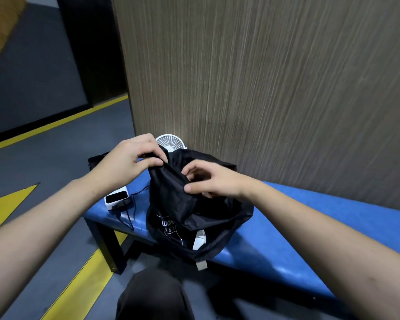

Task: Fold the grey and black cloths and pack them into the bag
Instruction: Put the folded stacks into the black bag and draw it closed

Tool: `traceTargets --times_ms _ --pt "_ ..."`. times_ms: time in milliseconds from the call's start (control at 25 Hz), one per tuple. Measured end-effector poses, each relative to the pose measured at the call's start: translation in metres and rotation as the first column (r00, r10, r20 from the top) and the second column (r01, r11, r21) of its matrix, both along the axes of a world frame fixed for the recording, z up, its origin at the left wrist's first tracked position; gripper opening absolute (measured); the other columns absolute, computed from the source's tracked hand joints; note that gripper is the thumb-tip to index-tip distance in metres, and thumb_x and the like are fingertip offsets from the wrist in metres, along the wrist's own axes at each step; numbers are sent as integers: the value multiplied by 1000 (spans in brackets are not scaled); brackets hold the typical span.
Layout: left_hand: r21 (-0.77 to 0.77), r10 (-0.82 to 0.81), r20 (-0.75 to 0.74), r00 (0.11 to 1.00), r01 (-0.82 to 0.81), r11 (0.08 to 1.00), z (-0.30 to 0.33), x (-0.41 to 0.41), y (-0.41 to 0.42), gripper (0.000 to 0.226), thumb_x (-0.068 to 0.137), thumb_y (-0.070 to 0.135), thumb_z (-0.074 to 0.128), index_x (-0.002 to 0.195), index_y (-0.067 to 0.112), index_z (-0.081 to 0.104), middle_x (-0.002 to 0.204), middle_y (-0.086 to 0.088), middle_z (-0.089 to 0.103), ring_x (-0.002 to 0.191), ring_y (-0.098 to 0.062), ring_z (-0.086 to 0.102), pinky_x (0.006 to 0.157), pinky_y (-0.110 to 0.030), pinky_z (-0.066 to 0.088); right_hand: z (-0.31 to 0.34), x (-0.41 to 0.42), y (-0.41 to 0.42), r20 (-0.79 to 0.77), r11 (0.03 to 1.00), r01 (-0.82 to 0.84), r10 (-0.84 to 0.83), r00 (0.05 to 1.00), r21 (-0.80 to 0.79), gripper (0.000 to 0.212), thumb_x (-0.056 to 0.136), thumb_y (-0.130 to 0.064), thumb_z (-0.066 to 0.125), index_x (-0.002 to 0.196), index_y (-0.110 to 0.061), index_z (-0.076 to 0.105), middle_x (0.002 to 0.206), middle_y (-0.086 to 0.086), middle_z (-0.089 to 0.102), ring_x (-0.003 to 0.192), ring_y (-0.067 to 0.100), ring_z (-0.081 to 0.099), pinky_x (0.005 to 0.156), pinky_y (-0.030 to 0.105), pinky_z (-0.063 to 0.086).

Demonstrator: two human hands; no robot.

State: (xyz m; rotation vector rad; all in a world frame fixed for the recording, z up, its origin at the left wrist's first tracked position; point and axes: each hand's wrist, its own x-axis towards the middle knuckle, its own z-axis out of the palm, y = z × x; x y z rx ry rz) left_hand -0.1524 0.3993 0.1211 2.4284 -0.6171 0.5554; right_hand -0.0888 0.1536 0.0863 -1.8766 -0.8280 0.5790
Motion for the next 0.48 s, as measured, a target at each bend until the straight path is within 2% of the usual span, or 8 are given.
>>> traceTargets --times_ms 120,200,320,360,440,480 --pt "-65 -37 0 999 37 997 0 -3 -6 16 88 3 70 86 18 74 94 5 61 96 -16 62 86 -19 46 -7 -1 2 -18 978 -115 114 993 -173 37 85 -32 78 118 -29 61 85 -3 59 64 23 45 50 28 35" --pt "-80 -40 1 999 40 996 0 -6 -6 16 87 0 70 86 16 73 94 4 62 95 -16 62 86 -19 46 -7 -4 1 -74 955 -155 141 987 -252 39 80 -43 78 113 -27 65 83 -2 60 70 23 49 51 28 35" --pt "-70 -40 -25 999 38 997 -5 -8 -4 18 88 -1 68 86 17 71 94 6 62 95 -17 62 85 -23 47 4 -4 -8 -222 920 -180 105 969 -349 48 75 -46 81 113 -20 68 94 0 68 85 20 62 65 30 47" --pt "-65 -43 -29 999 41 997 -7 -9 -3 19 89 -1 68 85 17 70 94 7 61 95 -17 62 84 -23 47 7 -2 -12 -233 899 -193 106 967 -393 50 73 -49 81 114 -23 67 97 1 67 86 22 61 63 30 46" --pt "-65 -53 -27 998 51 997 -8 -11 -4 20 89 -2 66 86 17 69 94 8 61 95 -17 62 84 -23 47 13 2 -20 -183 847 -209 135 974 -489 63 67 -61 79 118 -29 64 95 6 57 82 27 48 52 30 34" --pt "-72 -56 -27 998 54 996 -8 -11 -5 21 90 -3 66 86 17 69 94 7 61 94 -18 62 84 -23 47 15 4 -23 -166 836 -203 136 977 -510 73 63 -68 80 121 -27 61 96 9 53 82 28 44 53 32 33"
